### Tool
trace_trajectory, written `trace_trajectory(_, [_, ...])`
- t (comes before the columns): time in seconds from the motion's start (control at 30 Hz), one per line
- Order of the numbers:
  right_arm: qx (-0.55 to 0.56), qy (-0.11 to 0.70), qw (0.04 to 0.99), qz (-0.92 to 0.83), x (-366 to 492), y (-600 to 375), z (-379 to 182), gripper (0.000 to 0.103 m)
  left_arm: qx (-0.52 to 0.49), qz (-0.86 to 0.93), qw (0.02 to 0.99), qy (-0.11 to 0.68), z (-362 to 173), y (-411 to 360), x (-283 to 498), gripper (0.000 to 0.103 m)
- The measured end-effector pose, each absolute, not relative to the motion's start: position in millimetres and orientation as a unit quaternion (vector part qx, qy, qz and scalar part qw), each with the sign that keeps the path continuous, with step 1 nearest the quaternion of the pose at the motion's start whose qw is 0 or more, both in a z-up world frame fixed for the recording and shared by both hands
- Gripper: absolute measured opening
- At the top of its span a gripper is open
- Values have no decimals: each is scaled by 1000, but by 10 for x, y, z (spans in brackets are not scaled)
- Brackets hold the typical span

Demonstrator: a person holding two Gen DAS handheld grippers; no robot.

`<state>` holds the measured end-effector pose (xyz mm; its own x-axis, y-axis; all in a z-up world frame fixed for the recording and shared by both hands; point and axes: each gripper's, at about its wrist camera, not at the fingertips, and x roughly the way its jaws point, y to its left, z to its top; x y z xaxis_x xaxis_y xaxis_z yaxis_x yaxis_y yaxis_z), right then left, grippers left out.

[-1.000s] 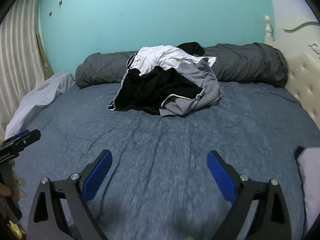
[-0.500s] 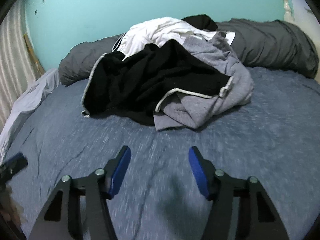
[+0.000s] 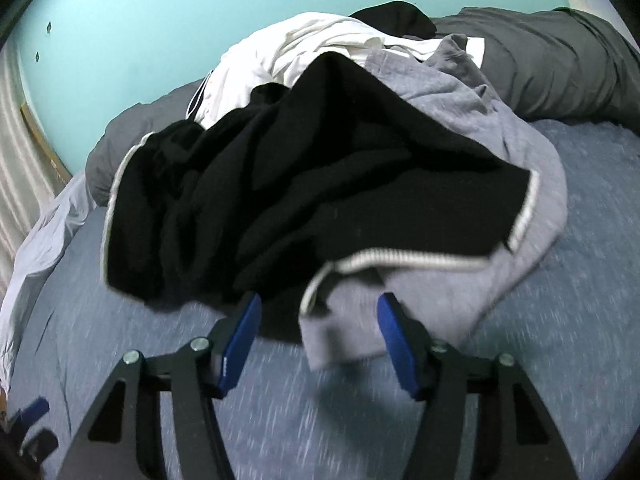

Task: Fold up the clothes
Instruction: 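Reach the right gripper into the pile and grasp the black shorts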

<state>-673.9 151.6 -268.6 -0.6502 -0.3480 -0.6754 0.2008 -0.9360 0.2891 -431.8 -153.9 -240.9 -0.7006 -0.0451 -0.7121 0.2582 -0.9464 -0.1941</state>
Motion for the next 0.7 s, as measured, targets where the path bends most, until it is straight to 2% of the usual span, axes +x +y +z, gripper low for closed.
trace_trajectory(0.13, [385, -115, 153, -903, -6960, 1535, -2719, 60, 381, -909, 82, 150, -2482, -1631, -4300, 103])
trace_trajectory(0.17, [385, -117, 154, -902, -6997, 1531, -2726, 50, 380, -909, 81, 153, -2491, -1647, -4287, 103])
trace_trajectory(0.23, [386, -113, 160, -902, -7043, 1503, -2738, 37, 375, -911, 82, 154, -2499, -1668, -4272, 103])
trace_trajectory(0.27, [384, -108, 161, -903, -7048, 1487, -2735, 22, 373, -912, 81, 151, -2499, -1673, -4271, 103])
trace_trajectory(0.3, [382, -103, 162, -904, -7053, 1470, -2731, 16, 371, -913, 80, 149, -2496, -1675, -4271, 103])
trace_trajectory(0.43, [354, -93, 175, -914, -6955, 1438, -2631, 10, 362, -918, 78, 142, -2456, -1689, -4213, 103])
trace_trajectory(0.7, [310, -60, 244, -917, -6406, 1294, -2274, 8, 345, -924, 80, 144, -2312, -1651, -3821, 103])
